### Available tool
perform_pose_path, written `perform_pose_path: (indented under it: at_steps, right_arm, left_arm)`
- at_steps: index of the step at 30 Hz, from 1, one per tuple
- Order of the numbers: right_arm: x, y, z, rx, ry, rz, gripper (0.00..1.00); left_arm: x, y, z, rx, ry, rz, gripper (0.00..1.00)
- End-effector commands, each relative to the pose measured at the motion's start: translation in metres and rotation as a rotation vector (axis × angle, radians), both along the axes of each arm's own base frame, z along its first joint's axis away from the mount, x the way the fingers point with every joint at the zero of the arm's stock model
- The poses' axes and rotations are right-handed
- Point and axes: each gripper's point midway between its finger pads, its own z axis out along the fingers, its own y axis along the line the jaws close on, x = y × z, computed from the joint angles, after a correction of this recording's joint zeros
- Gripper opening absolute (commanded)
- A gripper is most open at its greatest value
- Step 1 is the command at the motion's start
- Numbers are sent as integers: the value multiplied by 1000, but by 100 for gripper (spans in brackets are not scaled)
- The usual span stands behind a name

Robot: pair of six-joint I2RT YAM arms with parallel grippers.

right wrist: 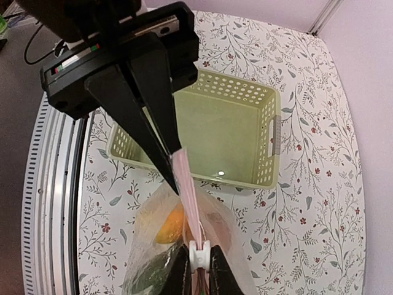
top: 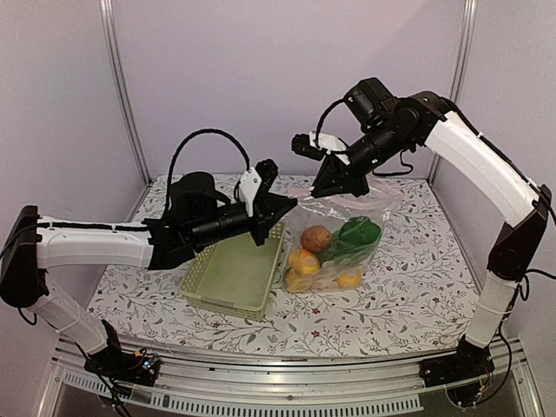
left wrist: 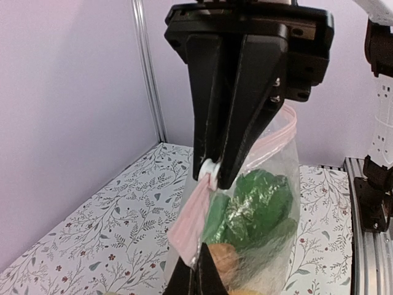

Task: Place the food in the zip-top bag and seal the zipper
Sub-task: Zip the zipper on the zipper food storage bag.

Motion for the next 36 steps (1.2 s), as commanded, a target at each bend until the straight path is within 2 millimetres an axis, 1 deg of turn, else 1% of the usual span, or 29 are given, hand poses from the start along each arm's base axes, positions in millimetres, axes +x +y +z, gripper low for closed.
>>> perform_pose_path:
  at_steps: [1,11,17,26,31,36]
  right_arm:
    - [12,-54,-1,-83,12,-131,3]
    - [24,-95,1,-97,6,-217,4]
    - [23,-115,-12,-125,31,-242,3]
    - [25,-149,-25,-151,60,-300,4]
    - [28,-163,-27,-159,62,-331,4]
    - [26,-170,-27,-164,69,-341,4]
  left_arm:
    - [15,23,10,-28,-10,81,0]
    - [16,27,6,-29,4,92,0]
    - [18,32,6,-33,5,106,0]
    - [20,40,4,-37,7,122,0]
    - [20,42,3,-42,12,125,0]
    - [21,43,2,-42,13,124,0]
